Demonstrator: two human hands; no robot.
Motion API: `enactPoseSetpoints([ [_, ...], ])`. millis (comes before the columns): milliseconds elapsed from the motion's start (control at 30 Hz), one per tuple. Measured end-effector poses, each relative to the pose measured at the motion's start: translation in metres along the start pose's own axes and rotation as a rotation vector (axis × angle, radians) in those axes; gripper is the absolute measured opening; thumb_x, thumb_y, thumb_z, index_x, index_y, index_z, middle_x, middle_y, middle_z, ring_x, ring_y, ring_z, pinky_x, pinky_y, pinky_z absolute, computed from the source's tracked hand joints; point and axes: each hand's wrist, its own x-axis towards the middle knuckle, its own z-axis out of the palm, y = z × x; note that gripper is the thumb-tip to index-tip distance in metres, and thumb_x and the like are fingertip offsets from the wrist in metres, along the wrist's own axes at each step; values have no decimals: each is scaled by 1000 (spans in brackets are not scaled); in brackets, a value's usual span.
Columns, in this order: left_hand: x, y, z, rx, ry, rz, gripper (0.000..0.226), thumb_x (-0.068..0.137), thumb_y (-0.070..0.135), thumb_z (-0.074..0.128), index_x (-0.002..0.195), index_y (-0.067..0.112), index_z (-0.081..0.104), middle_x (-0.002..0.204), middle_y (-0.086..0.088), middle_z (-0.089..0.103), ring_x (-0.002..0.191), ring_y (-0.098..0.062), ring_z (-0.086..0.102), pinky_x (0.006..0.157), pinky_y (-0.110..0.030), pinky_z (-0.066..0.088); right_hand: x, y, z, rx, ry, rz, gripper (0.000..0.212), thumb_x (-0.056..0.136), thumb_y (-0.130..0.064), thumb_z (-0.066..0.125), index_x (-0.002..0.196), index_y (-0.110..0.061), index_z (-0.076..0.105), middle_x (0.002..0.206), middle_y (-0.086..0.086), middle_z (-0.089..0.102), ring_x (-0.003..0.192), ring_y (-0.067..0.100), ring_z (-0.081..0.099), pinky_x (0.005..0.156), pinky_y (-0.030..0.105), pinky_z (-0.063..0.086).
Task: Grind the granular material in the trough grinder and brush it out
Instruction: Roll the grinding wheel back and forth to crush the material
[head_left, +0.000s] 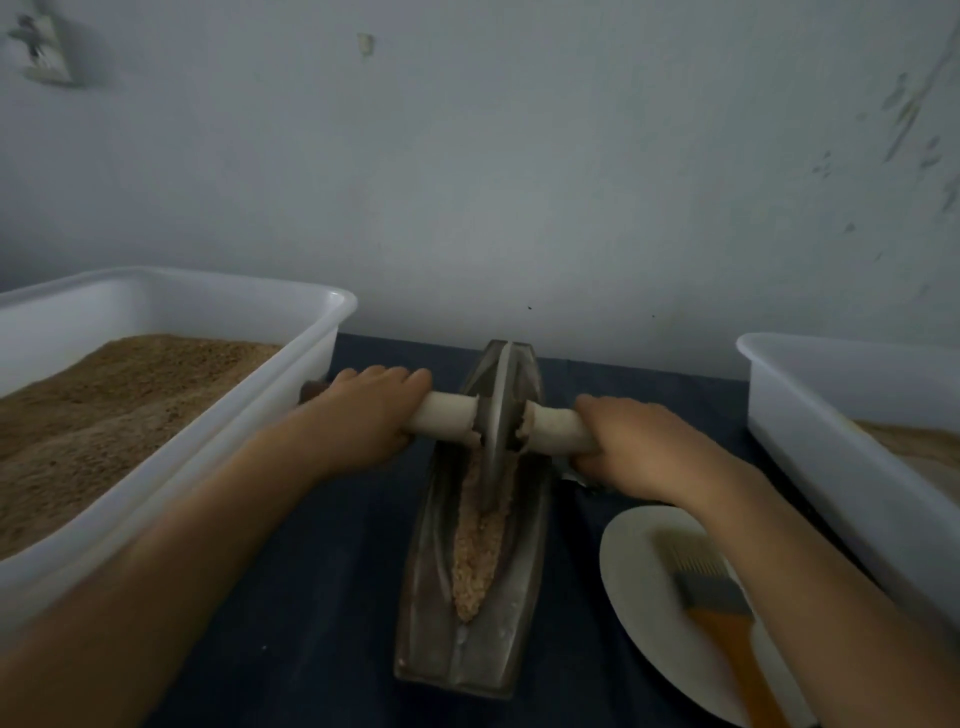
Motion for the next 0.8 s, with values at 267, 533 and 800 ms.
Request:
enactPoseSetpoints([
  [267, 8, 5, 21, 15, 279, -57, 33, 91, 32, 53, 119, 21, 40, 119, 1, 46, 107, -17, 46, 94, -32, 36, 14, 4, 20, -204, 294, 19, 26, 86, -25, 56, 108, -16, 44, 108, 2, 55, 97, 22, 50, 67, 30, 20],
  [533, -15, 7, -21, -29, -237, 19, 38, 91, 30, 56, 121, 23, 34, 120, 2, 50, 108, -15, 50, 95, -31, 41, -14, -9, -14, 3, -161, -41, 18, 90, -26, 55, 99, -16, 43, 98, 3, 54, 81, 15, 48, 54, 24, 30],
  [800, -30, 5, -47, -142, -545, 69, 27, 91, 27, 55, 110, 26, 35, 89, 11, 45, 79, -4, 47, 70, -18, 37, -34, -15, -38, 117, -413, -112, 26, 88, -29, 60, 102, -7, 59, 91, 7, 60, 75, 15, 52, 59, 26, 36],
])
